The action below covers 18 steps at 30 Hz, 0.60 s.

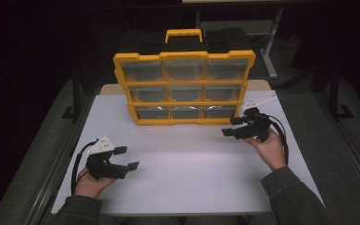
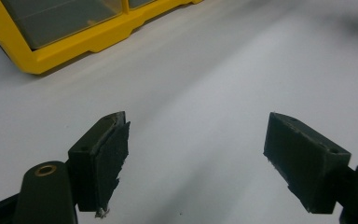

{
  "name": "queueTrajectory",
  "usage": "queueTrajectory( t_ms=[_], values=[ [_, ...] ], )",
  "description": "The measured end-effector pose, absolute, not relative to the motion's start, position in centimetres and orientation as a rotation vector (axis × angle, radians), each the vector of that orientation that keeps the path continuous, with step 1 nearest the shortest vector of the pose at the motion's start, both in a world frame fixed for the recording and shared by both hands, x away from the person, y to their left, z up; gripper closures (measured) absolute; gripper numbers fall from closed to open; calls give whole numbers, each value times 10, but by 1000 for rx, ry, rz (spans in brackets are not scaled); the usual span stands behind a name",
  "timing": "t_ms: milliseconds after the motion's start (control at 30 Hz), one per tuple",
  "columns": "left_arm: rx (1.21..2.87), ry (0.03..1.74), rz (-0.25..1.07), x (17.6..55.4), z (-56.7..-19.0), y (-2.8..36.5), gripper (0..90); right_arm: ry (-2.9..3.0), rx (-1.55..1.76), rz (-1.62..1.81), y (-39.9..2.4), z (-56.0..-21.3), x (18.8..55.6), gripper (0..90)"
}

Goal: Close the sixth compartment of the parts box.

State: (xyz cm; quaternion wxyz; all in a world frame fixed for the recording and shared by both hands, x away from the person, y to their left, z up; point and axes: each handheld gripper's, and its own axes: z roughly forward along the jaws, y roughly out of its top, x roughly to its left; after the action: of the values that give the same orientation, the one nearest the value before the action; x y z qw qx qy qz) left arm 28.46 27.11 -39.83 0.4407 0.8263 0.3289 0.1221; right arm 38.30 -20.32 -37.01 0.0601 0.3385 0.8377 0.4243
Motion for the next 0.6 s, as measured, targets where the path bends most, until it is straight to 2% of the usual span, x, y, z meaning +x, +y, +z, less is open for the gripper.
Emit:
queueTrajectory(
  t_ms=[600],
  values=[
    [2048,817,328,281,-395,273,192,2495,1033,1330,-223,-386,354,241]
  ],
)
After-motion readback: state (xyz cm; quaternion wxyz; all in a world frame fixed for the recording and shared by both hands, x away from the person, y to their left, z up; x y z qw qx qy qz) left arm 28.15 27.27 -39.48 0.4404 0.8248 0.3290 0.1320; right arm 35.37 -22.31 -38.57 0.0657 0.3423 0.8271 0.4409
